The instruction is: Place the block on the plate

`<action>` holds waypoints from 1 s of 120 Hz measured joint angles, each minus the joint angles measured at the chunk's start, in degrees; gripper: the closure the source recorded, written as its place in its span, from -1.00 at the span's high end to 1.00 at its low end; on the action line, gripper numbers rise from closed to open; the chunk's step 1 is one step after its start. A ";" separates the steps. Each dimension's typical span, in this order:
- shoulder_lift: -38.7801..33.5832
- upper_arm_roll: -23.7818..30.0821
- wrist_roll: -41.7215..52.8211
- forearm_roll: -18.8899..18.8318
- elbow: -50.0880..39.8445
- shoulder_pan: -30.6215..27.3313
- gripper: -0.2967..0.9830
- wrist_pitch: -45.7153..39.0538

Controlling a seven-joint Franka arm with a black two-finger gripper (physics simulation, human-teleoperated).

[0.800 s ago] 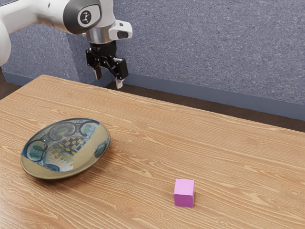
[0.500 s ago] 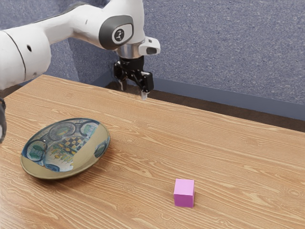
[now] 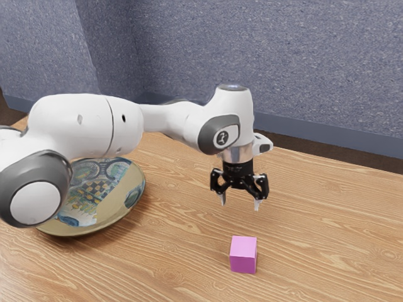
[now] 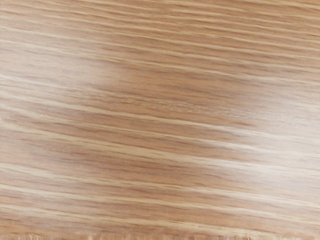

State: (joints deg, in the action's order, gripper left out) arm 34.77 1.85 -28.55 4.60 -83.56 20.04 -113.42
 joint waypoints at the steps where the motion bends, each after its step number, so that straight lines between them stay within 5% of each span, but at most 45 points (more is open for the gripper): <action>1: -0.06 0.00 -0.41 0.04 -0.35 0.13 0.54 -0.18; 57: -4.51 0.48 -15.85 1.42 -14.11 4.21 0.54 -8.67; 120: -4.61 0.54 -22.01 1.50 -18.00 5.64 0.53 -14.42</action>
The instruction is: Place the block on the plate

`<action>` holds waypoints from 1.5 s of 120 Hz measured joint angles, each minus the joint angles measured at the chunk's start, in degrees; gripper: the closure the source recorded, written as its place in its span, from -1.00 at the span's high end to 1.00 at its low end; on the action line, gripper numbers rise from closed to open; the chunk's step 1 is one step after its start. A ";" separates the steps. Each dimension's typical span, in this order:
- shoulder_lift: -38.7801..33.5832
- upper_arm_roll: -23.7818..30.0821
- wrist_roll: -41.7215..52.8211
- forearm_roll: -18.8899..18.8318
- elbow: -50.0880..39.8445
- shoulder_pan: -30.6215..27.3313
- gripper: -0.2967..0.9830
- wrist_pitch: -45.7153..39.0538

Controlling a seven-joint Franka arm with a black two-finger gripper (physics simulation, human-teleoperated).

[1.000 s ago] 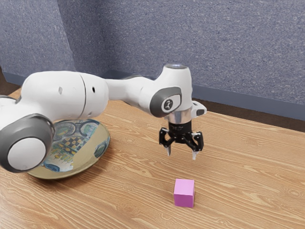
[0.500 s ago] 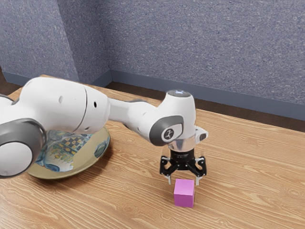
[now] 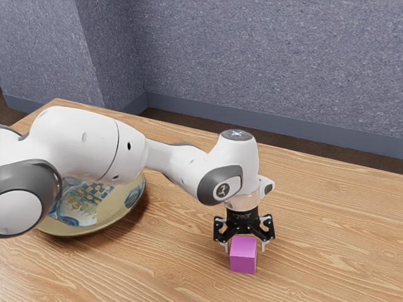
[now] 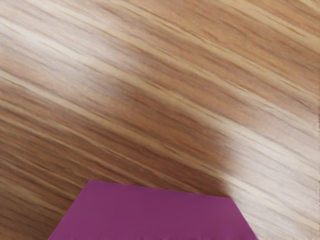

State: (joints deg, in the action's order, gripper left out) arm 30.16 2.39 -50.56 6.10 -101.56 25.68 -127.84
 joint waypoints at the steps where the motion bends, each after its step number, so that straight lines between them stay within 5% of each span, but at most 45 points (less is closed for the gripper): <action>1: -0.01 0.00 0.02 -0.01 -0.01 0.01 0.52 -0.02; 25: -0.02 0.00 0.34 0.08 -0.17 0.06 0.14 -0.46; 66: -5.10 -1.10 0.36 -0.68 -0.47 -2.38 -0.01 1.41; 107: -22.85 -1.99 0.32 -3.23 -12.75 -20.18 0.01 7.42; 180: -19.40 -1.84 1.47 -2.67 -14.60 -44.64 0.02 9.00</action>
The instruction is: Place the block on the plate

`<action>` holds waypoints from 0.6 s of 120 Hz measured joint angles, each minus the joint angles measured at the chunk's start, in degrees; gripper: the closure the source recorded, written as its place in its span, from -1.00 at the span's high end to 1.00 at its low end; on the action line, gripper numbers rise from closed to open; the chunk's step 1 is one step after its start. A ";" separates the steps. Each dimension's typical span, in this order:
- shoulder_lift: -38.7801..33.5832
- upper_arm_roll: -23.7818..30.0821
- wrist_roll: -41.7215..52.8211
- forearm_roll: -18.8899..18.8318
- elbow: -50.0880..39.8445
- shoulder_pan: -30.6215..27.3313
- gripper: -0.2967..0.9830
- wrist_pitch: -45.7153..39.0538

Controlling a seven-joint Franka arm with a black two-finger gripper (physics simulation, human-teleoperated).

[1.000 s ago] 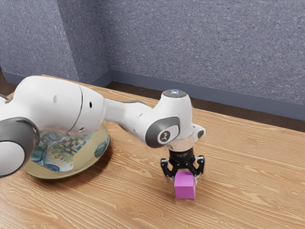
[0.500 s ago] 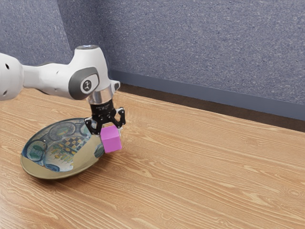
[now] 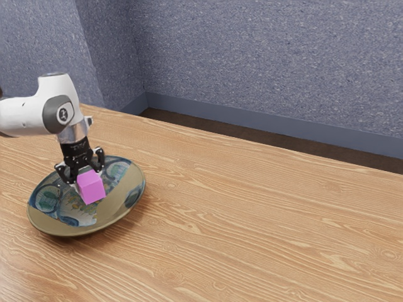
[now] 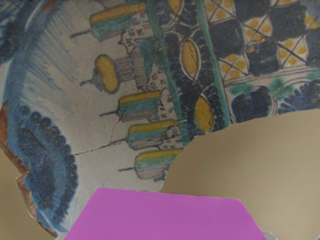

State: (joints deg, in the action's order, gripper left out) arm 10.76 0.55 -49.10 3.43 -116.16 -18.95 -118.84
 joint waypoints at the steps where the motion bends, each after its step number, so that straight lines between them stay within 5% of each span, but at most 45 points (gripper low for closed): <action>1: 0.11 0.00 0.05 0.06 0.01 -0.14 0.02 -0.01; 41: -3.68 -0.18 2.89 1.06 1.21 -0.40 0.41 1.21; 72: -12.45 0.94 11.49 -3.78 12.74 11.00 0.50 15.06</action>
State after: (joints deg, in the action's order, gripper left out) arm -1.69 1.49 -37.60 -0.35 -103.42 -7.96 -103.78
